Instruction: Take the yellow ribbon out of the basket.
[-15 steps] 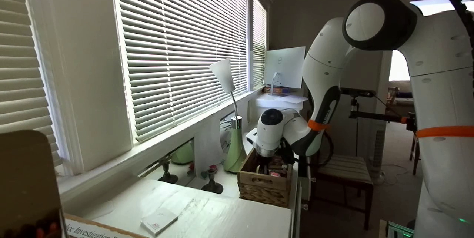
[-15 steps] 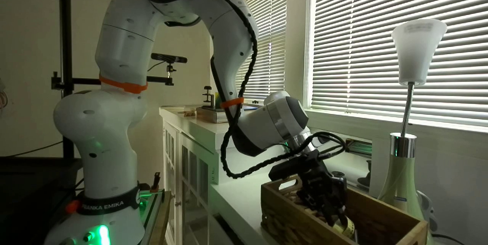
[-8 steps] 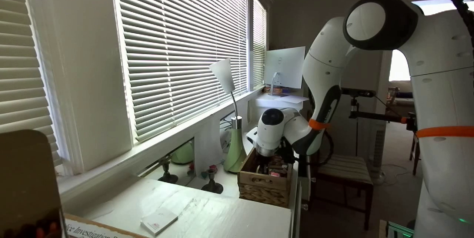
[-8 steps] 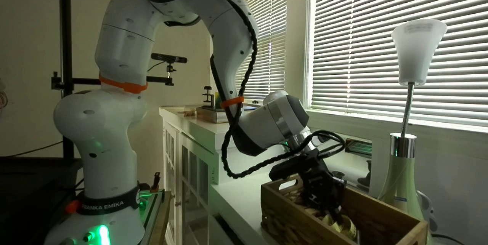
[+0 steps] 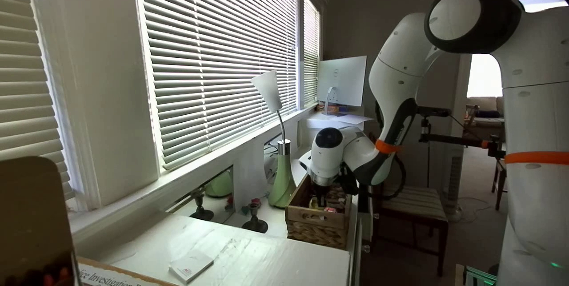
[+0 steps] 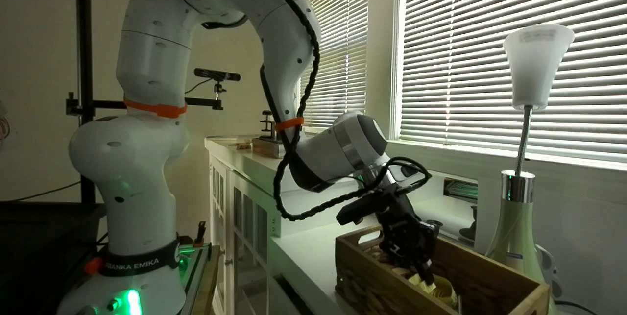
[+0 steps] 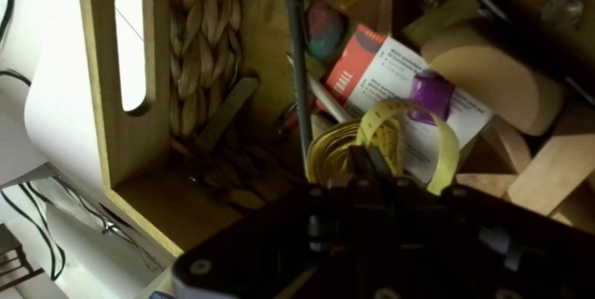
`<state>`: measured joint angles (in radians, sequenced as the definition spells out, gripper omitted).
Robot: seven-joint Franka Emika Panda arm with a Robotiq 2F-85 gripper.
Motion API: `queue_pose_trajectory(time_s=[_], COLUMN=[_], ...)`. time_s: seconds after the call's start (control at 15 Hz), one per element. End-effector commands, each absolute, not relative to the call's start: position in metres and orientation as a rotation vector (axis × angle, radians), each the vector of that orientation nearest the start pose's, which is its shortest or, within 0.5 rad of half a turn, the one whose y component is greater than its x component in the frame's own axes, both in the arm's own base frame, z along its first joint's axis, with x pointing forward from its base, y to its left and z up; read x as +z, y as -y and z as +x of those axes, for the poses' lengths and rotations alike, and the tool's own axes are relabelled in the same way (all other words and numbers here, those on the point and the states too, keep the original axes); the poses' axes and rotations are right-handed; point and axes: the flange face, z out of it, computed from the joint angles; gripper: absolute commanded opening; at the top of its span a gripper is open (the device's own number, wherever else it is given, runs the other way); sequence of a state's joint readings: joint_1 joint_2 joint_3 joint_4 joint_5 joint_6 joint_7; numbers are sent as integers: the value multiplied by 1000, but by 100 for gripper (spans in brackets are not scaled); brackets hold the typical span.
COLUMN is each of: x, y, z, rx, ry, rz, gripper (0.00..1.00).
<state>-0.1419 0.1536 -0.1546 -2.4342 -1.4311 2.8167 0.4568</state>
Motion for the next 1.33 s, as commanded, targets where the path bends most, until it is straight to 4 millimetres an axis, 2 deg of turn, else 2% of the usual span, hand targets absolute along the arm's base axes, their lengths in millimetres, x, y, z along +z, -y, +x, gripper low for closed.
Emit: queue_pose_trajectory(time_s=[0.0, 0.33, 0.8, 1.27], x=[265, 318, 392, 472], y=[85, 91, 115, 141], z=[440, 428, 410, 372], rx=[244, 391, 582, 740], ry=[-668, -494, -291, -104], rz=[2463, 2452, 2398, 2286], gripper=[0, 0, 0, 0])
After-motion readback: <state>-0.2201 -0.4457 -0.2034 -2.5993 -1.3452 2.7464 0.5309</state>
